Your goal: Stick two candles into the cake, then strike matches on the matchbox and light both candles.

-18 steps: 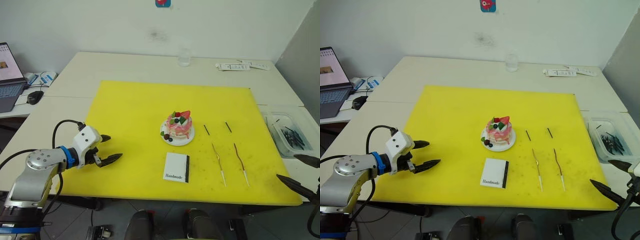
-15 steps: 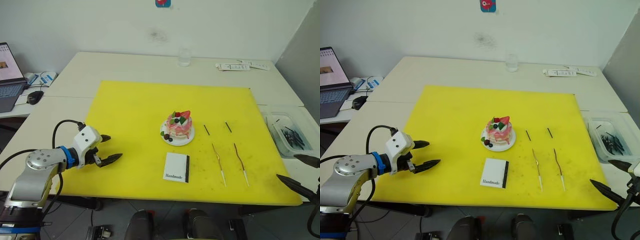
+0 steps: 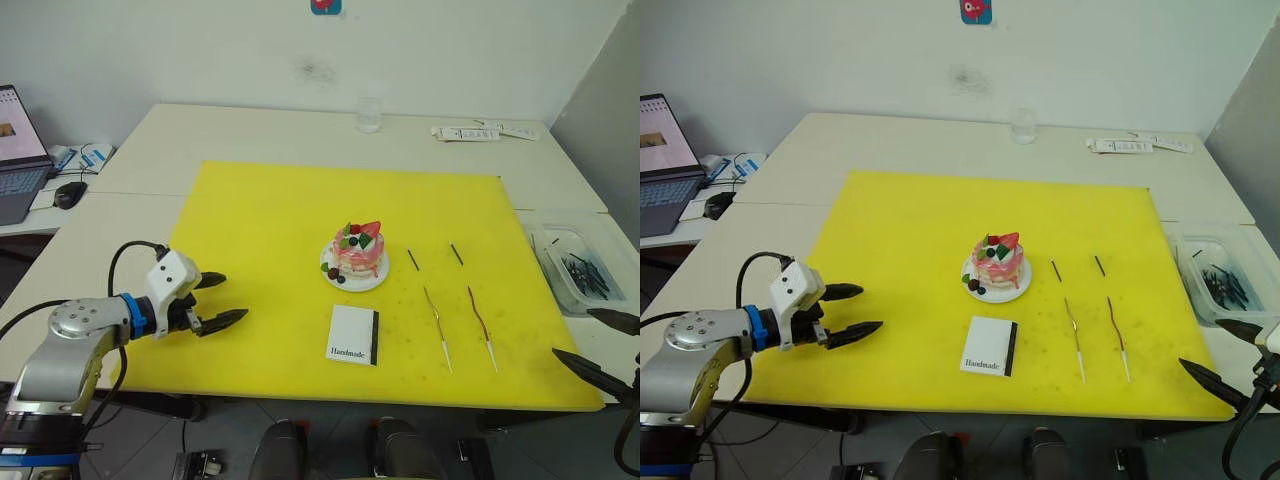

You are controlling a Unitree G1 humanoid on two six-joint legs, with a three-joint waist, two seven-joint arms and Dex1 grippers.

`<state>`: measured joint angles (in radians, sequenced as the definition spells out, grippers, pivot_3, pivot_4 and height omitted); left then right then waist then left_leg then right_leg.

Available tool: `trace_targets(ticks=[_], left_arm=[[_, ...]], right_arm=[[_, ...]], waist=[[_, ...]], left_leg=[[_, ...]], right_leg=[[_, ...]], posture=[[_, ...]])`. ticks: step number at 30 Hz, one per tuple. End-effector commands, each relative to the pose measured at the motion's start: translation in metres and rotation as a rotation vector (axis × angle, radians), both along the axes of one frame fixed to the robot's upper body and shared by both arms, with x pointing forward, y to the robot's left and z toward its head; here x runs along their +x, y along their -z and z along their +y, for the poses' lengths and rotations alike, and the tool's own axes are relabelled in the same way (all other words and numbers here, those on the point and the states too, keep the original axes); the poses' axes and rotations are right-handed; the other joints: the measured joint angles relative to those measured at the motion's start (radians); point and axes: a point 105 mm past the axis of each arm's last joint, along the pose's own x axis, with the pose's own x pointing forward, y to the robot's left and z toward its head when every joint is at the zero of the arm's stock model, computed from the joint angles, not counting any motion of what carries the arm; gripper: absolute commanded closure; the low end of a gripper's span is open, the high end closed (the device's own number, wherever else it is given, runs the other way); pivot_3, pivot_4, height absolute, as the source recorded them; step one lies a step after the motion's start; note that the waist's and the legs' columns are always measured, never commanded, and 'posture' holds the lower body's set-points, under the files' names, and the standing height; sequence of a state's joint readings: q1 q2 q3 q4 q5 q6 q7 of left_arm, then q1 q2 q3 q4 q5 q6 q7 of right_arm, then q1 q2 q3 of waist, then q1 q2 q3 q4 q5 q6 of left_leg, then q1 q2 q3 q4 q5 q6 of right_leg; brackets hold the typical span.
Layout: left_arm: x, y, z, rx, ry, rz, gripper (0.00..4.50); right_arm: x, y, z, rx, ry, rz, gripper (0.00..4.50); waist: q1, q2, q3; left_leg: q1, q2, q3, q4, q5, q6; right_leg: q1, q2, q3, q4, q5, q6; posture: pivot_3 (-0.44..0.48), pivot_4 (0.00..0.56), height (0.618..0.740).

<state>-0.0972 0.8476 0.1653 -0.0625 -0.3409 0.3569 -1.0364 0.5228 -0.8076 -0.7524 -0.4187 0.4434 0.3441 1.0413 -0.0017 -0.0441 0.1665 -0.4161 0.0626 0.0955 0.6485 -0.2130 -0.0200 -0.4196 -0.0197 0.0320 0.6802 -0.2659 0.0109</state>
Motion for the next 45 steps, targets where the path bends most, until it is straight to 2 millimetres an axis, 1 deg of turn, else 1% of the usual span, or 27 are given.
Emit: trace_targets(ticks=[1,8,10,14,17,20,23,25,29,32,34,35,39,45], left_arm=[[0.004,-0.017,0.003,-0.017,0.009,-0.062,0.00],[0.003,-0.017,0.003,-0.009,0.032,-0.086,0.00],[0.001,-0.017,0.000,-0.027,0.048,-0.083,0.00],[-0.012,-0.018,-0.015,-0.084,0.110,-0.038,0.00],[-0.024,-0.021,-0.030,-0.115,0.172,-0.019,0.00],[-0.032,-0.030,-0.053,-0.156,0.254,-0.019,0.00],[-0.043,-0.040,-0.085,-0.208,0.380,-0.014,0.00],[-0.050,-0.043,-0.102,-0.228,0.447,-0.014,0.00],[-0.059,-0.049,-0.139,-0.303,0.562,-0.022,0.00],[-0.059,-0.050,-0.156,-0.341,0.595,-0.025,0.00],[-0.061,-0.048,-0.167,-0.341,0.624,-0.037,0.00],[-0.063,-0.045,-0.171,-0.337,0.638,-0.037,0.00],[-0.068,-0.042,-0.178,-0.320,0.681,-0.048,0.00],[-0.068,-0.044,-0.183,-0.334,0.696,-0.062,0.00]], right_arm=[[0.001,-0.007,0.003,-0.019,-0.010,-0.029,0.03],[-0.001,-0.008,0.001,-0.024,0.001,-0.033,0.03],[-0.001,-0.009,0.000,-0.024,0.007,-0.037,0.03],[0.001,-0.014,0.000,-0.033,0.017,-0.072,0.03],[0.002,-0.022,0.005,-0.019,0.024,-0.108,0.03],[-0.002,-0.027,0.017,-0.005,0.012,-0.113,0.03],[-0.005,-0.032,0.036,0.021,-0.005,-0.099,0.03],[-0.008,-0.031,0.046,0.029,-0.010,-0.081,0.03],[-0.010,-0.020,0.065,0.026,0.022,-0.015,0.03],[-0.009,-0.013,0.074,0.063,0.049,0.003,0.03],[-0.008,-0.003,0.078,0.059,0.071,0.013,0.03],[-0.006,0.003,0.077,0.051,0.104,0.012,0.03],[-0.004,0.018,0.077,0.044,0.156,0.014,0.03],[-0.005,0.039,0.078,0.048,0.209,0.046,0.03]], waist=[[0.000,0.000,0.000],[0.000,0.000,0.000],[0.000,0.000,0.000],[0.000,0.000,0.000],[0.000,0.000,0.000],[0.000,0.000,0.000],[0.000,0.000,0.000],[0.000,0.000,0.000],[0.000,0.000,0.000],[0.000,0.000,0.000],[-0.001,0.000,0.000],[-0.001,-0.001,-0.001],[-0.001,0.000,-0.001],[-0.001,0.000,-0.001]], left_leg=[[0.000,0.000,0.000,0.000,0.000,0.000],[0.000,0.000,0.000,0.000,0.000,0.000],[0.000,0.000,0.000,0.000,0.000,0.000],[0.000,0.000,0.000,0.000,0.000,0.000],[0.000,0.000,0.000,0.000,0.000,0.000],[0.000,0.000,-0.001,0.000,0.000,0.000],[0.000,0.000,-0.001,0.000,0.000,0.000],[0.000,0.000,-0.002,0.000,0.000,0.000],[0.000,-0.001,-0.002,0.001,0.000,0.000],[0.000,-0.001,-0.003,0.001,0.000,0.000],[0.000,-0.001,-0.004,0.002,0.000,0.000],[0.000,-0.001,-0.004,0.002,0.000,0.000],[0.000,-0.001,-0.005,0.002,0.000,0.000],[0.000,-0.001,-0.005,0.002,0.000,0.000]], right_leg=[[0.000,0.000,0.000,0.000,0.000,0.000],[0.000,0.000,0.000,0.000,0.000,0.000],[0.000,0.000,0.000,0.000,0.000,0.000],[0.000,0.000,0.000,0.000,0.000,0.000],[0.000,0.000,0.000,0.000,0.000,0.000],[0.000,0.000,0.000,0.000,0.000,0.000],[0.001,0.000,-0.001,0.000,0.000,0.000],[0.001,0.000,-0.001,0.000,0.000,0.000],[0.002,0.000,0.000,0.000,0.001,0.002],[0.002,0.001,0.000,0.000,0.001,0.002],[0.003,0.002,-0.001,0.000,0.001,0.002],[0.003,0.002,0.000,0.000,0.001,0.002],[0.003,0.002,-0.001,0.000,0.000,0.001],[0.003,0.002,-0.001,0.000,0.000,0.001]], posture=[[0.000,0.150,0.706],[0.000,0.150,0.706],[0.000,0.150,0.706],[0.000,0.150,0.706],[0.000,0.150,0.706],[0.000,0.150,0.706],[0.000,0.150,0.706],[0.000,0.150,0.706],[0.000,0.150,0.706],[0.000,0.150,0.706],[0.000,0.150,0.706],[0.000,0.150,0.706],[0.000,0.150,0.706],[0.000,0.150,0.706]])
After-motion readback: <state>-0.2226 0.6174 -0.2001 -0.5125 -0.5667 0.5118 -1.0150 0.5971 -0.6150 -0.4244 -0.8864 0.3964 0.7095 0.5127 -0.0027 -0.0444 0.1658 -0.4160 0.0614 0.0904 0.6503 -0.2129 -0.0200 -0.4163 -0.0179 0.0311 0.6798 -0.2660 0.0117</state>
